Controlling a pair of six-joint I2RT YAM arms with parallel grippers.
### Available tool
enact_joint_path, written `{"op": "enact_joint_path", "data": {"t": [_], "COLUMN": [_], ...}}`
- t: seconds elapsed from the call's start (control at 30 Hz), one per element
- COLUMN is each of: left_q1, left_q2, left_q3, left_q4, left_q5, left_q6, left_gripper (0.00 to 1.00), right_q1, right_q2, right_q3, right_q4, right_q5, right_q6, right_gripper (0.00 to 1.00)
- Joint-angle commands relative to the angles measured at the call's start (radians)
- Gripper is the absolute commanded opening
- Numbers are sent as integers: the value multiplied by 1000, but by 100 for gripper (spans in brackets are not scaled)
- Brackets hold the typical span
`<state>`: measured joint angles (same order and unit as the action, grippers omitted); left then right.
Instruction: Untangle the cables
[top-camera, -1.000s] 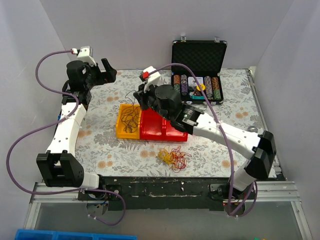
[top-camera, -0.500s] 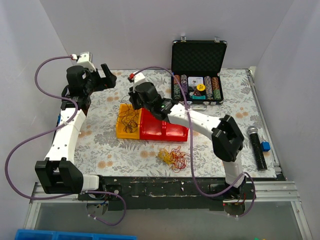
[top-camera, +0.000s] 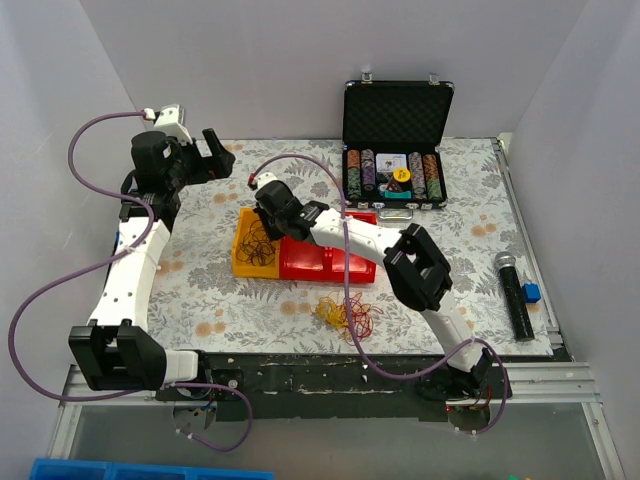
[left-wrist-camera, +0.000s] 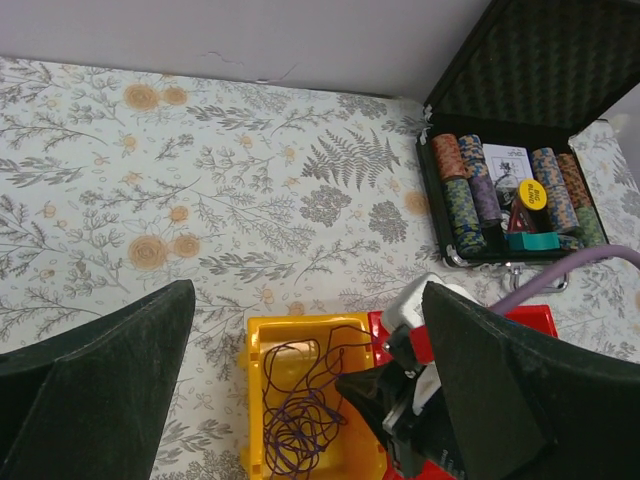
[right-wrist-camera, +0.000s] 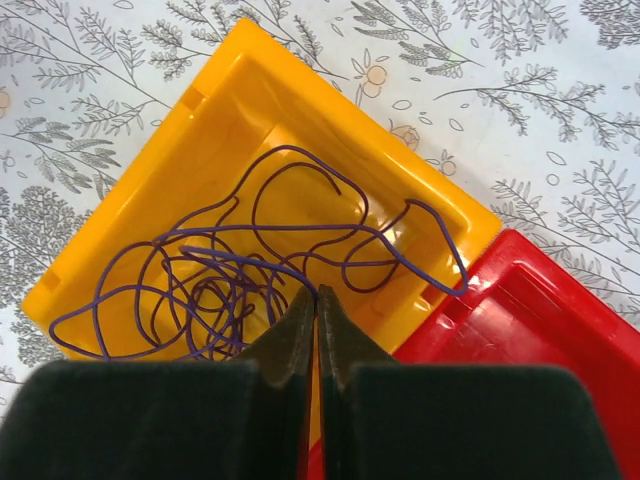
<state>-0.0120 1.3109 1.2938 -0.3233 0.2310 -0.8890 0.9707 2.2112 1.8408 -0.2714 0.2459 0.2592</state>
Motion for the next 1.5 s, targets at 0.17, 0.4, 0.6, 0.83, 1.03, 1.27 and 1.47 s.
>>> {"op": "enact_joint_path", "data": {"t": [0.17,0.4,0.6,0.83,1.03,1.27,1.47], "left_q1": [3,3,-78,-488,-695,-796,-796], "left_q2": [-85,-134,-131,-151,-99,16,160], "left_q3": [9,-37,-63,-218,-298,-370,-332], "left_q4": [-2,23,-65,-170,-198,-154,-99], "left_q5": [109,251,387,317,280,237,176], "left_q6": [54,61,143,279,254,159,117], "left_gripper": [98,98,98,98,86,78,70], "right_q1": [2,2,9,17,19,19,22], "right_q2": [-126,-322,-712,-1201,-1482,-1523,-1503], "right_q3": [14,-101,-567,-1089,-1296,-1305,-1299], "right_q4": [6,-20,107,80,22,-34,-28], "right_q5": [-48,-7,-26,24,49,64,43], "right_q6": [26,18,93,280,400,422,411], "right_gripper": [52,72,74,72,66,64,62]}}
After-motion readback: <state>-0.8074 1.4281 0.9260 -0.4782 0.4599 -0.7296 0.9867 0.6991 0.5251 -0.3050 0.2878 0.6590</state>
